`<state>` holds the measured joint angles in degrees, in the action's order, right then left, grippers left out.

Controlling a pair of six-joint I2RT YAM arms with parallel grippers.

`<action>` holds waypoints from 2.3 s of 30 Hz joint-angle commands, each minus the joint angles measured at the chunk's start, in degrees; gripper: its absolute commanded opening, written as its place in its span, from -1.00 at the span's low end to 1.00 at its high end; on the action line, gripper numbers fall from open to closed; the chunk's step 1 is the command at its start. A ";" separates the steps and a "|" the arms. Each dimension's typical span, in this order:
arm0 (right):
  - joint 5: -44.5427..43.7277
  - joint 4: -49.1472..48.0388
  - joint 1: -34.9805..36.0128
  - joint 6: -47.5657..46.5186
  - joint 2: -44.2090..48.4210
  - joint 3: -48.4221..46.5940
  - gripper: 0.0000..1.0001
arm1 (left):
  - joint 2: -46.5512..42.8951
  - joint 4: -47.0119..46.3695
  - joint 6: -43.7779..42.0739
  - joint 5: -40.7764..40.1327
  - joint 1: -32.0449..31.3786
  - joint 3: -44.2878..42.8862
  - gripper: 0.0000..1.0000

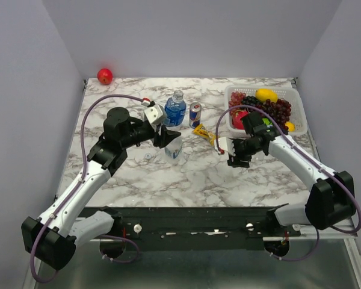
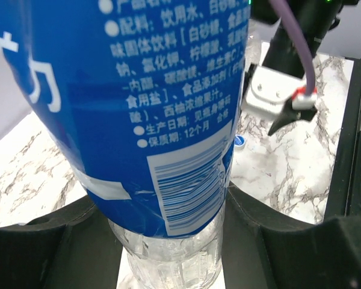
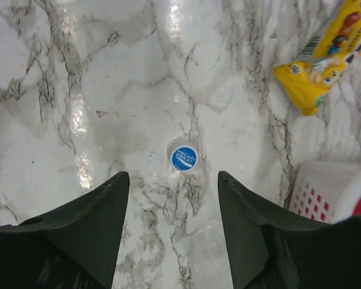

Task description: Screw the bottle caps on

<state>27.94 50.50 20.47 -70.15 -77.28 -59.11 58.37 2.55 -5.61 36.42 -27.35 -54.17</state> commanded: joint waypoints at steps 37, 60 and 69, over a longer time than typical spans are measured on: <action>-11.33 -8.93 3.70 -9.39 -18.09 2.42 -0.17 | -2.82 -1.76 3.41 3.39 5.47 3.46 -1.00; 19.87 23.32 5.54 13.38 14.16 -36.16 -0.36 | 5.35 16.43 -23.04 0.50 -17.28 1.79 -1.00; 14.60 21.40 14.58 10.03 15.93 -32.12 -0.35 | 9.74 19.43 -26.30 -1.79 -19.14 -0.23 -1.00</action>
<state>44.58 71.70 31.62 -59.64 -61.39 -93.34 68.01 21.52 -29.93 36.58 -46.24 -52.97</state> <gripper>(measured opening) 0.389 0.620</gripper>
